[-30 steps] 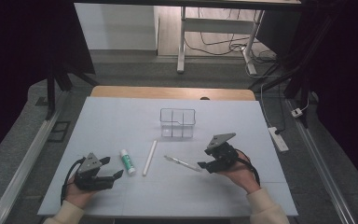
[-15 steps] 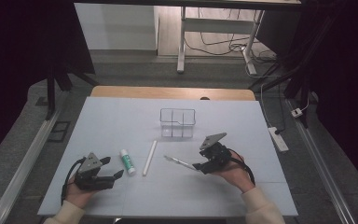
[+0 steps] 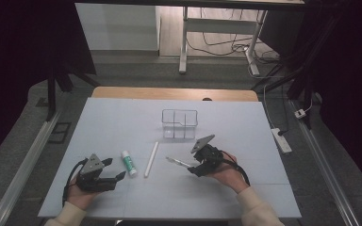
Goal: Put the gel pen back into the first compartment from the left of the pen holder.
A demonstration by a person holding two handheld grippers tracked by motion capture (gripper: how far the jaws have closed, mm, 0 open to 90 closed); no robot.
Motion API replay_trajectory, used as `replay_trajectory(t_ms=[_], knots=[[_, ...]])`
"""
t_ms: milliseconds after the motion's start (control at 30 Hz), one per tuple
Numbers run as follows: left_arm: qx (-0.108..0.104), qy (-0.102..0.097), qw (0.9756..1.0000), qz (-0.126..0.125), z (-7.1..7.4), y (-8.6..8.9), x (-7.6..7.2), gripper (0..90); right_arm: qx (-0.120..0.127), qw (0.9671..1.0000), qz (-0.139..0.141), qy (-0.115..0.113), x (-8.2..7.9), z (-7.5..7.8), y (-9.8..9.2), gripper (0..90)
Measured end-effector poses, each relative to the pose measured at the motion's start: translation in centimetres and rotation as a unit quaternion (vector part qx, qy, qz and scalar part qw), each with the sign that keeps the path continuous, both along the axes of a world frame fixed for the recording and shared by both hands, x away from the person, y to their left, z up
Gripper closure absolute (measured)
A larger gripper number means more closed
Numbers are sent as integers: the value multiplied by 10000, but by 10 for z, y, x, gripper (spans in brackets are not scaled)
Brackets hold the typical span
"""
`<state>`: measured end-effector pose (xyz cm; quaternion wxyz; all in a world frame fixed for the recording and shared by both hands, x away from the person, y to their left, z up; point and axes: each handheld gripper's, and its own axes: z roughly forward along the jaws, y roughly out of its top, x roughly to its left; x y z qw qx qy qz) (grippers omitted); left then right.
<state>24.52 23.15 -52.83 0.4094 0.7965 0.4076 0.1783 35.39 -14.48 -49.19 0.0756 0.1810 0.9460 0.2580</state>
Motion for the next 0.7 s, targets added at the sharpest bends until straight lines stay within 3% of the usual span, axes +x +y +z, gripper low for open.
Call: replay_trajectory(t_ms=[233,433,700], knots=[[12,-11,10000,16,0,0,-1,250,-236,9997,14,84,5,-7,8,500],[22,-5,10000,9,0,0,0,250,-539,9985,79,86,5,-12,12,623],[21,20,10000,14,-1,0,2,250,-518,9982,67,289,7,-12,13,784]])
